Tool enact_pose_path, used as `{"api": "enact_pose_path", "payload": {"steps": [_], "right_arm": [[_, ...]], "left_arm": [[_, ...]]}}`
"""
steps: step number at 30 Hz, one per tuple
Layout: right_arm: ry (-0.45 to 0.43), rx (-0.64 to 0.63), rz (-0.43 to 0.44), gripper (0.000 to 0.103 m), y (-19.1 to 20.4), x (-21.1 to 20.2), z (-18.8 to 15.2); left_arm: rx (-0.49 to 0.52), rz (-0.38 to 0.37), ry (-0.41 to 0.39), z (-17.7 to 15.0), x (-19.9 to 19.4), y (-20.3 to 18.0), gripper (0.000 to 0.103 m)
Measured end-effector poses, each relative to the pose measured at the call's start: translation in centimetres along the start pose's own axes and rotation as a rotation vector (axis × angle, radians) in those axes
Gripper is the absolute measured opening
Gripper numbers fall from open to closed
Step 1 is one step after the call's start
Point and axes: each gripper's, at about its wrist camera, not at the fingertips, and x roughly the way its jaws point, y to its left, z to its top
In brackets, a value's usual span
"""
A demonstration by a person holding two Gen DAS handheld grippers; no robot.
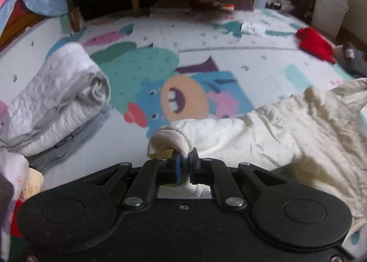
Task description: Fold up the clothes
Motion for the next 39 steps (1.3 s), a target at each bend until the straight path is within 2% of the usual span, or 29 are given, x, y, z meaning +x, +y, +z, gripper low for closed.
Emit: {"api": "enact_pose_path", "payload": {"steps": [1,2,3,4,6,8,11,12,13,14,16,18,19,20,21,22,23,24,27,30,32,33,34,35,37,39], "right_arm": [[0.040,-0.015,-0.019,0.021,0.2,0.6,-0.3],[0.093,-0.017,-0.033,0.030,0.2,1.4,-0.6],[0.137,-0.018,-0.046,0.042,0.3,2.1,-1.0],[0.152,-0.026,-0.069,0.047,0.4,2.4,-1.4],[0.127,-0.033,-0.097,0.060,0.4,1.8,-1.8],[0.079,-0.021,-0.120,0.065,0.4,0.6,-1.9],[-0.026,-0.073,-0.166,0.067,2.1,-1.9,-2.6],[-0.063,-0.099,-0.161,0.067,3.4,-2.8,-3.0],[-0.100,-0.126,-0.156,0.066,4.6,-3.8,-3.4],[-0.124,-0.150,-0.120,0.066,6.1,-4.8,-3.9],[-0.136,-0.215,0.018,0.061,9.7,-6.9,-5.4],[-0.120,-0.316,0.141,0.058,13.6,-8.1,-7.0],[-0.109,-0.369,0.201,0.057,15.6,-8.5,-7.7],[-0.091,-0.418,0.255,0.057,17.4,-8.9,-8.6],[-0.059,-0.453,0.296,0.057,18.9,-9.0,-9.2],[-0.014,-0.479,0.327,0.057,19.9,-8.8,-9.8],[0.017,-0.496,0.348,0.057,20.5,-8.6,-10.3],[0.033,-0.506,0.363,0.057,20.8,-8.5,-10.7],[0.075,-0.517,0.385,0.058,21.1,-8.1,-11.4],[0.082,-0.486,0.374,0.058,20.5,-7.8,-11.3],[0.073,-0.467,0.365,0.058,20.1,-7.8,-11.0],[0.061,-0.468,0.362,0.058,20.1,-7.8,-11.0],[0.041,-0.481,0.361,0.058,20.4,-8.1,-11.1],[0.014,-0.504,0.363,0.059,20.6,-8.6,-11.4],[-0.054,-0.566,0.370,0.064,21.3,-10.0,-12.5],[-0.095,-0.660,0.389,0.065,22.6,-10.9,-13.7]], "left_arm": [[-0.003,-0.001,0.030,-0.5,1.0,0.2,0.006],[0.002,0.000,0.070,-1.0,2.0,0.2,0.006],[0.018,0.023,0.112,-1.5,3.0,0.1,0.012],[0.030,0.062,0.138,-1.9,3.7,0.0,0.022],[-0.010,0.135,0.122,-2.3,3.2,0.5,0.034],[-0.048,0.199,0.082,-2.3,2.1,0.9,0.037],[-0.017,0.246,-0.032,-1.8,-0.2,-0.2,0.037],[-0.007,0.218,-0.069,-1.7,-0.8,-0.8,0.037],[-0.003,0.158,-0.099,-1.7,-1.1,-1.6,0.038],[0.006,0.092,-0.121,-1.8,-1.2,-2.5,0.038],[0.034,-0.034,-0.112,-2.1,-0.2,-4.7,0.037],[0.064,-0.063,-0.075,-2.8,1.7,-6.3,0.036],[0.078,-0.052,-0.045,-3.3,2.8,-6.7,0.037],[0.081,-0.011,0.017,-4.1,4.2,-6.5,0.037],[0.050,0.027,0.094,-5.2,5.8,-5.8,0.037],[-0.011,0.018,0.099,-5.9,5.9,-4.8,0.038],[-0.080,-0.015,0.054,-6.3,5.1,-3.8,0.038],[-0.118,-0.014,0.010,-6.4,4.2,-3.1,0.038],[-0.164,0.058,-0.111,-6.5,1.6,-1.6,0.038],[-0.165,0.067,-0.021,-7.0,3.7,-0.2,0.038],[-0.144,0.115,0.031,-7.6,5.5,0.3,0.048],[-0.150,0.136,0.030,-7.5,5.6,0.3,0.048],[-0.168,0.151,0.014,-7.1,5.3,0.3,0.044],[-0.167,0.150,-0.031,-6.8,4.6,-0.2,0.044],[-0.076,0.115,-0.098,-6.3,3.4,-2.3,0.044],[0.022,0.098,-0.097,-5.9,3.5,-4.3,0.045]]}}
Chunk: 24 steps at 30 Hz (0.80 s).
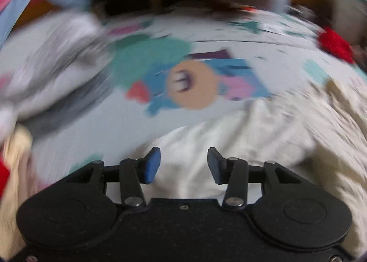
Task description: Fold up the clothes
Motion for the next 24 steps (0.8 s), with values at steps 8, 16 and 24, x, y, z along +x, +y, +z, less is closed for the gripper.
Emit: {"api": "enact_pose_path", "payload": {"steps": [8,16,24], "right_arm": [[0.001,-0.222,0.071,0.063,6.0,-0.2,-0.2],[0.063,0.225,0.200,0.063,3.6,1.6,3.1],[0.025,0.141,0.187,0.049,3.6,0.8,2.9]], "left_arm": [[0.167,-0.420,0.020,0.2,-1.7,-9.4,0.045],[0.264,-0.537,0.077,2.8,-1.4,-15.5,0.045],[0.505,-0.521,0.185,11.6,2.0,-18.3,0.044]]}}
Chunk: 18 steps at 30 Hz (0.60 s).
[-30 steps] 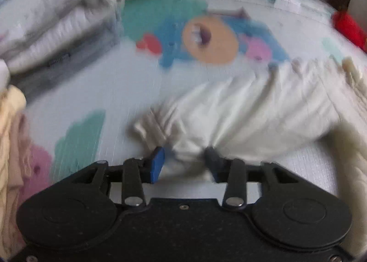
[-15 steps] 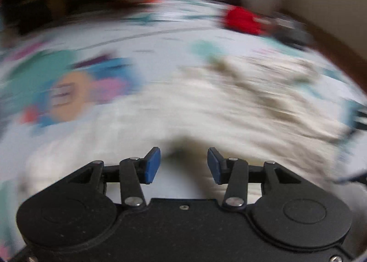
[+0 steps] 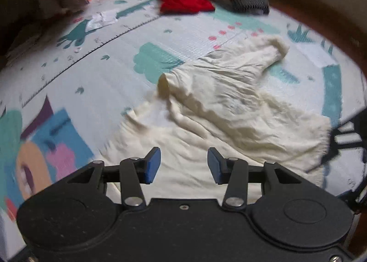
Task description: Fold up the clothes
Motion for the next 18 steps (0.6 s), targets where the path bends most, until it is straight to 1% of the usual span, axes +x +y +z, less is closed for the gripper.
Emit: {"api": "enact_pose_path", "payload": {"steps": [2,4,5,7,8,10,12,13,14,16,18], "right_arm": [[0.010,-0.053,-0.019,0.049,0.5,-0.1,-0.7],[0.020,-0.145,-0.042,0.049,1.1,0.2,-1.2],[0.027,-0.185,-0.043,0.049,1.5,0.4,-1.5],[0.028,-0.226,-0.050,0.048,2.0,0.6,-1.8],[0.026,-0.221,-0.044,0.048,2.1,0.6,-1.7],[0.019,-0.155,-0.006,0.049,1.6,0.7,-1.2],[0.016,-0.015,0.042,0.049,0.3,0.9,-0.5],[0.012,0.038,0.047,0.050,-0.3,1.1,-0.1],[0.004,0.059,0.029,0.050,-0.8,1.2,0.2],[-0.005,0.044,-0.003,0.050,-1.6,1.5,0.7],[0.020,-0.006,-0.022,0.051,-2.2,2.0,0.8]], "left_arm": [[-0.006,-0.018,0.050,1.7,2.3,1.4,0.045],[-0.011,-0.011,0.085,2.7,4.8,2.5,0.044],[-0.012,0.005,0.083,3.0,5.7,2.9,0.044],[-0.068,0.006,0.039,3.0,6.1,3.5,0.044],[-0.103,0.001,0.014,2.9,6.2,3.8,0.044],[-0.134,-0.041,0.004,2.6,5.8,4.0,0.044],[-0.094,-0.066,0.006,2.1,5.1,3.6,0.044],[-0.072,-0.068,0.009,1.9,4.9,3.4,0.043],[-0.051,-0.067,0.011,1.7,4.9,3.2,0.043],[-0.010,-0.067,0.014,1.4,4.7,2.8,0.043],[0.093,-0.083,0.025,1.5,5.0,2.1,0.043]]}}
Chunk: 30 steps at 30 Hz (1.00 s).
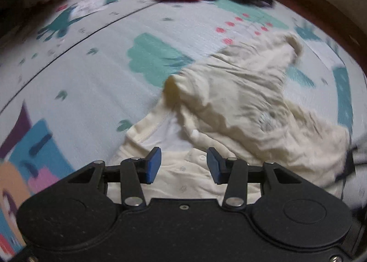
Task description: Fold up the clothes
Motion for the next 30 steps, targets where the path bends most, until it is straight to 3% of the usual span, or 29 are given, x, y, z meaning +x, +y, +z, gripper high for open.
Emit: {"api": "enact_pose_path", "payload": {"steps": [5,9,11,14,16,24,27,28,30], "right_arm": [[0.040,-0.142,-0.069,0.069,0.5,-0.7,-1.6],[0.041,-0.161,-0.064,0.068,0.2,-1.7,-2.6],[0.023,-0.084,0.000,0.066,-0.2,-1.7,-2.1],[0.017,0.190,0.142,0.062,-1.5,-0.8,-0.7],[0.035,0.248,0.173,0.061,-1.1,-0.1,-0.2],[0.065,0.374,0.132,0.027,-1.3,1.3,0.7],[0.061,0.400,0.113,0.015,-1.5,1.7,0.5],[0.058,0.398,0.110,0.014,-1.4,1.7,0.4],[0.044,0.375,0.109,0.008,-1.1,1.6,0.3]], "left_arm": [[0.288,-0.010,0.016,0.4,0.8,-1.3,0.043],[0.358,-0.007,0.087,0.6,2.1,0.1,0.043],[0.356,-0.013,0.102,0.8,2.2,1.1,0.043],[0.346,-0.006,0.104,1.4,2.2,2.0,0.043],[0.376,0.014,0.108,1.7,2.1,2.0,0.043],[0.568,-0.053,0.142,2.8,2.6,0.0,0.043],[0.619,-0.088,0.247,2.9,4.0,-0.8,0.043],[0.619,-0.089,0.297,2.9,4.5,-0.8,0.029],[0.613,-0.085,0.341,2.8,4.9,-0.6,0.011]]}}
